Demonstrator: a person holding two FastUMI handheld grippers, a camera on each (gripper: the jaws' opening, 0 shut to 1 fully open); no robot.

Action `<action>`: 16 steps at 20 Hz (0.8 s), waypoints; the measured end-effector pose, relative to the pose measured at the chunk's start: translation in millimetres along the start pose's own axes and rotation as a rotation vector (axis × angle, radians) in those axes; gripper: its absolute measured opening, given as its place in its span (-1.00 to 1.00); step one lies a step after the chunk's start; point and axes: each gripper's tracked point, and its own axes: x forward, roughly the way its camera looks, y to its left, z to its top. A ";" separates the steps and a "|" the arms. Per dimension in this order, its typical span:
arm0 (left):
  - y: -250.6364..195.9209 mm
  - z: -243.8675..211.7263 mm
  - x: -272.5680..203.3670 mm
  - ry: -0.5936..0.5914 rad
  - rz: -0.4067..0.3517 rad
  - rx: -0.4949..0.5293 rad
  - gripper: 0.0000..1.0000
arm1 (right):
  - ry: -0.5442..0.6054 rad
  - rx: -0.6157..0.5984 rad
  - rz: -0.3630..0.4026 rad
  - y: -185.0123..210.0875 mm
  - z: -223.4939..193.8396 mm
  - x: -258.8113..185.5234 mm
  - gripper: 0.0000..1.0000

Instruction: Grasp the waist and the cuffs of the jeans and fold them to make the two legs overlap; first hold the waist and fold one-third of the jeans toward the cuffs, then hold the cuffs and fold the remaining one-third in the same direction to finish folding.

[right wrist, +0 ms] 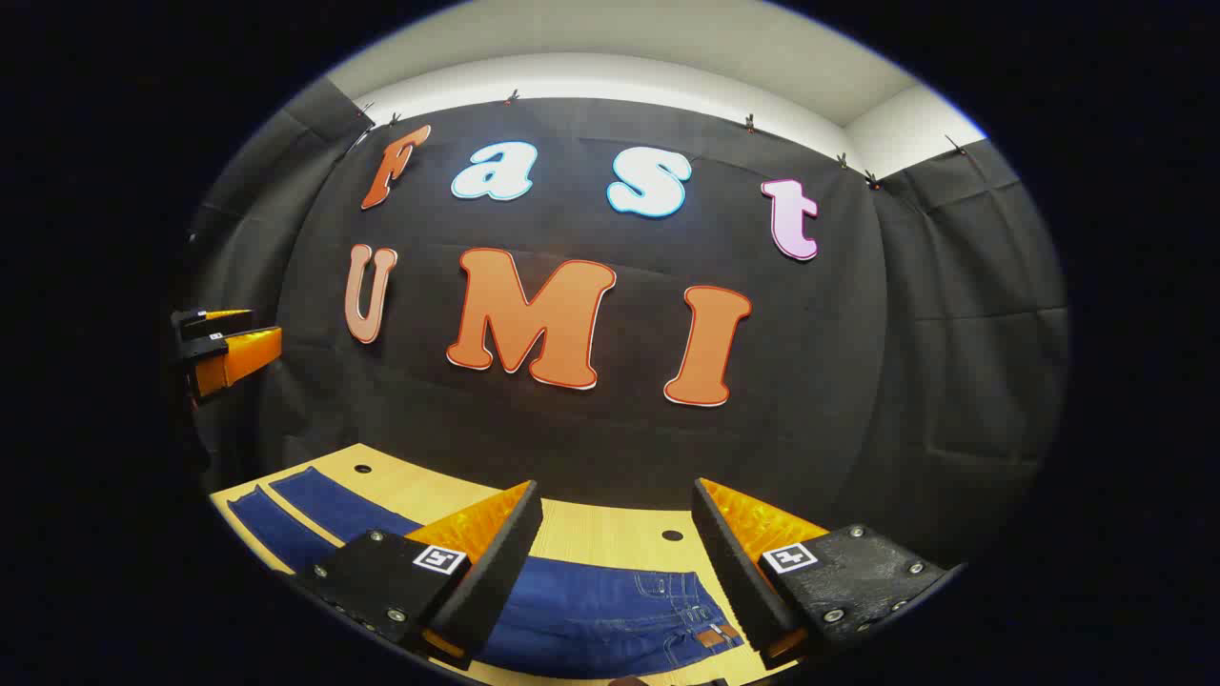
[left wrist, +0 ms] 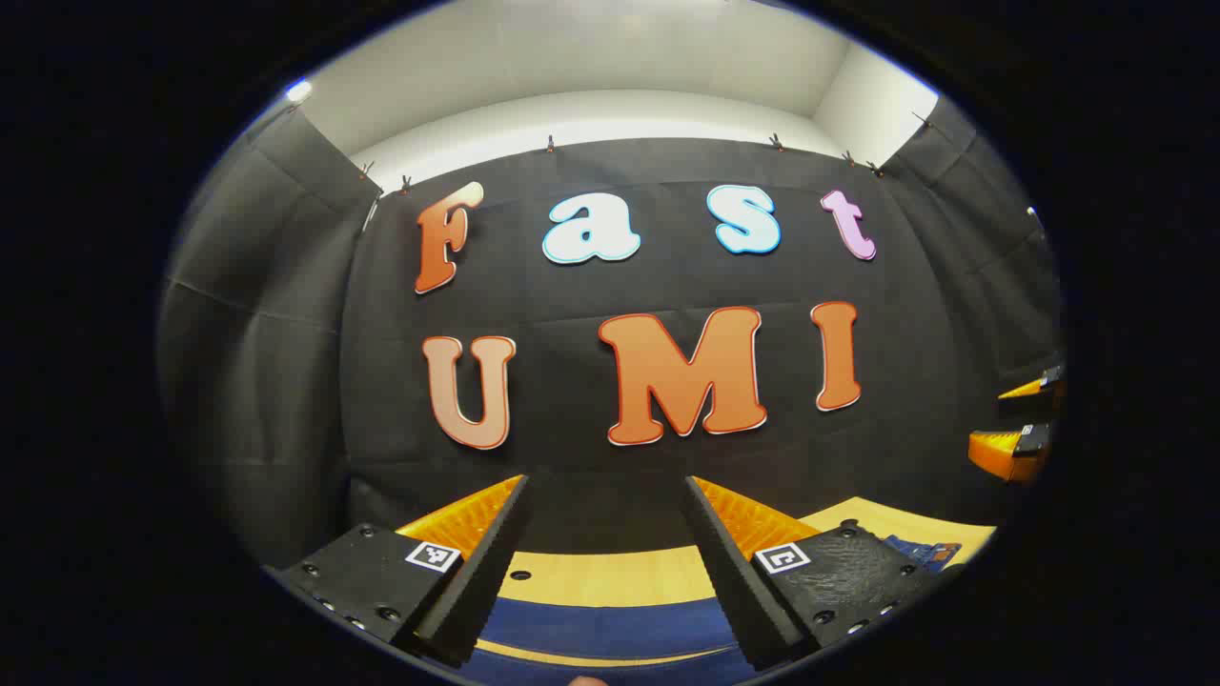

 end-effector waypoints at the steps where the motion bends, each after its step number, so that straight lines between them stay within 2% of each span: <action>1: -1.3 -2.8 -2.4 -0.004 0.015 -0.002 0.93 | -0.009 0.003 0.020 4.0 -1.0 5.3 0.89; 2: -5.7 -7.0 -3.8 0.000 0.019 -0.009 0.89 | -0.006 0.005 0.039 7.1 -4.8 9.4 1.00; 3: -7.7 -14.2 -1.5 0.006 0.032 -0.016 0.90 | -0.001 0.005 0.062 10.5 -9.2 11.8 0.87; 4: -7.6 -19.5 -1.9 0.008 0.038 -0.020 0.96 | -0.003 -0.002 0.068 9.7 -10.7 15.7 0.89; 9: -11.7 -30.0 10.3 0.027 0.010 -0.012 1.00 | -0.018 0.001 0.047 13.5 -2.6 23.2 1.00; 11: -4.4 -27.6 16.5 0.025 0.009 0.005 1.00 | -0.015 0.029 0.056 27.4 1.0 24.7 0.89; 12: -3.7 -23.4 21.2 0.014 0.000 0.006 0.97 | -0.021 0.033 0.055 32.2 5.0 25.3 0.94; 13: -1.7 -23.8 22.9 0.011 -0.011 0.007 1.00 | -0.027 0.035 0.047 35.7 8.8 26.6 0.87; 16: 6.5 -26.2 29.5 0.006 -0.025 0.008 0.96 | -0.024 0.051 0.030 46.7 7.2 28.5 0.89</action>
